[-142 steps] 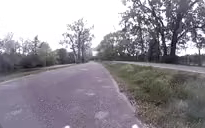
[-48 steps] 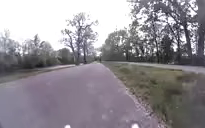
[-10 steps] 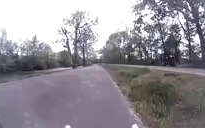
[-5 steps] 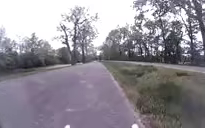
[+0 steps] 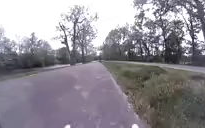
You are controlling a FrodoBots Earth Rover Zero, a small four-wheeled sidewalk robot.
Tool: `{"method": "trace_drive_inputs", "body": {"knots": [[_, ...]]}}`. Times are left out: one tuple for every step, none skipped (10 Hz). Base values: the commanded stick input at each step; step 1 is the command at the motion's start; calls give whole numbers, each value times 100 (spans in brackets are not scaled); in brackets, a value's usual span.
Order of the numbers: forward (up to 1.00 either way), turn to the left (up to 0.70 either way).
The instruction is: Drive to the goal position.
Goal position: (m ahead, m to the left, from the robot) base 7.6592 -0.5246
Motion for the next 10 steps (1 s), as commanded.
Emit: {"method": "trace_drive_inputs", "body": {"knots": [[100,0],[100,0],[100,0],[100,0],[100,0],[100,0],[100,0],[100,0],[100,0],[100,0]]}}
